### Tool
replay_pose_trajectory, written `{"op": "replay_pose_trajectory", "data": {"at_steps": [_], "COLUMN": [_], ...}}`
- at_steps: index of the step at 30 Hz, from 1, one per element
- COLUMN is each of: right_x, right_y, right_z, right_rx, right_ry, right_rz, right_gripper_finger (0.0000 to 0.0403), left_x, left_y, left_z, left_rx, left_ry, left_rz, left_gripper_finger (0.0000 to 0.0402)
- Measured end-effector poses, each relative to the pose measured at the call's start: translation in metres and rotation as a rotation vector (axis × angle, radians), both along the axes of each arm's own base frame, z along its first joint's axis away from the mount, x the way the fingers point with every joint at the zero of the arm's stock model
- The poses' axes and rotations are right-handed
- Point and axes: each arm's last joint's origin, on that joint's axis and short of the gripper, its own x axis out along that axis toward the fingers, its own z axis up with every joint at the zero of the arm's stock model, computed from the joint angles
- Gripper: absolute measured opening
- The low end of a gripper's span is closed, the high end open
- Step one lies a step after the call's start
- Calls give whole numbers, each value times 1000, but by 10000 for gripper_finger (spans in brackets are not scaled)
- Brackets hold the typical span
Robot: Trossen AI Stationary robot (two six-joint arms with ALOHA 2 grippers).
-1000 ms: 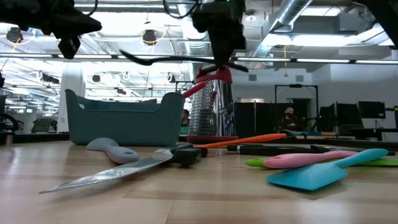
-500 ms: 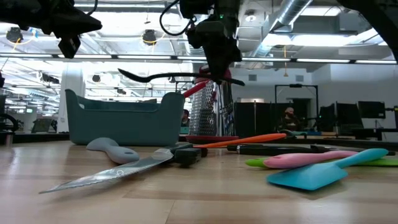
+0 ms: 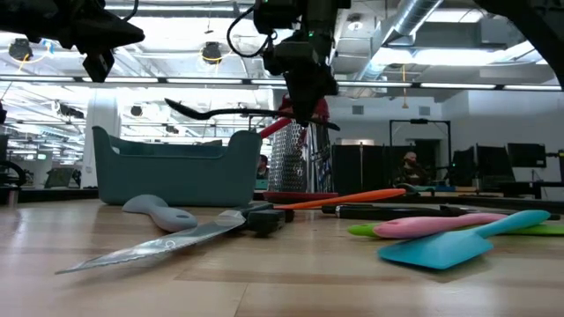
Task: Pick & Place Kitchen Items
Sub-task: Put the black serving spoon into the blue bin, then put the gray serving spoon into the blue bin
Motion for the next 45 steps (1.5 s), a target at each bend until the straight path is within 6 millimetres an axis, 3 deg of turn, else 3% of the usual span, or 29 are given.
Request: {"op": "replay_pose_trajectory", "data": {"at_steps": [8,20,28,33,38,45], "right_x": [3,3,4,5,10,7], "right_y": [6,5,6,6,5,3], "right_z": [-18,-16,-16,-15,4,58], "right_rx": [16,9,7,3,-9,-30], "right_ry": [81,69,61,55,-21,-149], "right_rz": [33,30,30,29,31,24], "right_gripper_finger": [96,98,233,255,258,259], "left_x": [0,0,0,0,0,0], "left_y": [0,0,0,0,0,0], "left_z": [0,0,0,0,0,0], "left_rx": [-1,15,18,18,20,25], "left_ry": [-1,0,1,1,3,4], "left_rz": [0,0,0,0,-1,-1], "left_gripper_finger": [2,2,2,2,2,2]}}
